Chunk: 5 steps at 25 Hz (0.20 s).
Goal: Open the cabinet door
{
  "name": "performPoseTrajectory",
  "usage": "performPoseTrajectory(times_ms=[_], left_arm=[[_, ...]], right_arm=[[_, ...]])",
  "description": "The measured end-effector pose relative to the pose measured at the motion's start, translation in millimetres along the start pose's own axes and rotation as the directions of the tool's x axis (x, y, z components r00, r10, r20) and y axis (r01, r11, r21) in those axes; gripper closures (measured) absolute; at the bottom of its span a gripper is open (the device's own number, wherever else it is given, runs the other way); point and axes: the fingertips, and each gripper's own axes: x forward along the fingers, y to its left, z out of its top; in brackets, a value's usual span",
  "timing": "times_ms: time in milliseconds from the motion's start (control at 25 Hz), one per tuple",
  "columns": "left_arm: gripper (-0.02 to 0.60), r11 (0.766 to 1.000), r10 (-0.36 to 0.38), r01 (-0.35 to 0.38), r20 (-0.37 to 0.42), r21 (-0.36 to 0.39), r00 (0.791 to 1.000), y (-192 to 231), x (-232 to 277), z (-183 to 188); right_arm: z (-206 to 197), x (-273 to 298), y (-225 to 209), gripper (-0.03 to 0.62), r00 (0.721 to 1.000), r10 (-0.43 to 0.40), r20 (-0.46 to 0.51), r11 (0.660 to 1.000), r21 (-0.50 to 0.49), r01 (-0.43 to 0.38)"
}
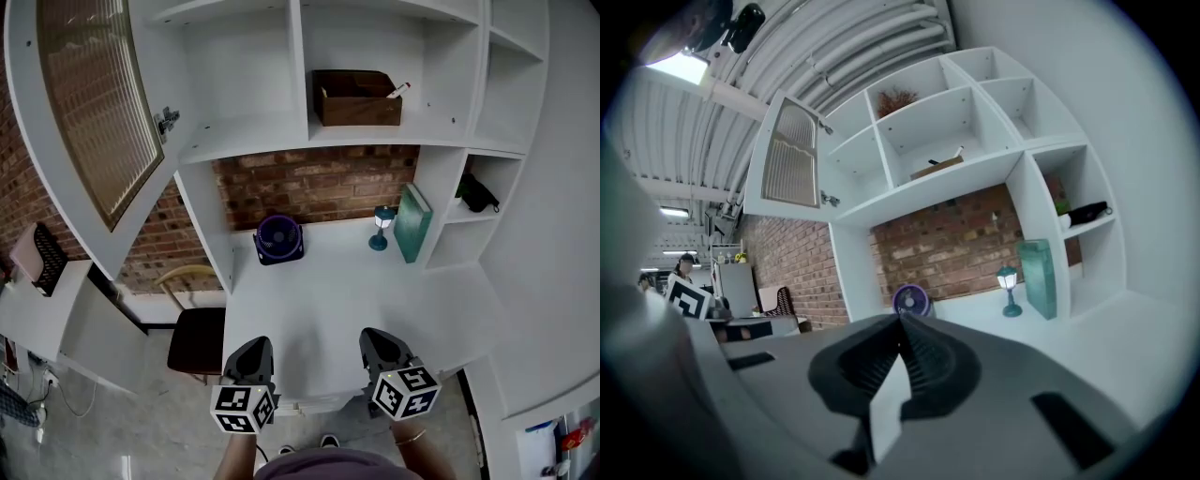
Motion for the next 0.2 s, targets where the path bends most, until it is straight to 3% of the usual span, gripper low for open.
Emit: performPoseTrajectory(times_ms=[200], left_arm=[[0.580,1.000,0.001,-0.001,-0.003,0.002,1.000,0.2,-6.1,-0.8]], right_arm=[[-4.4,-4.5,2.9,0.591,1.000,0.009,-0.003,1.000,0.013,-0.009]])
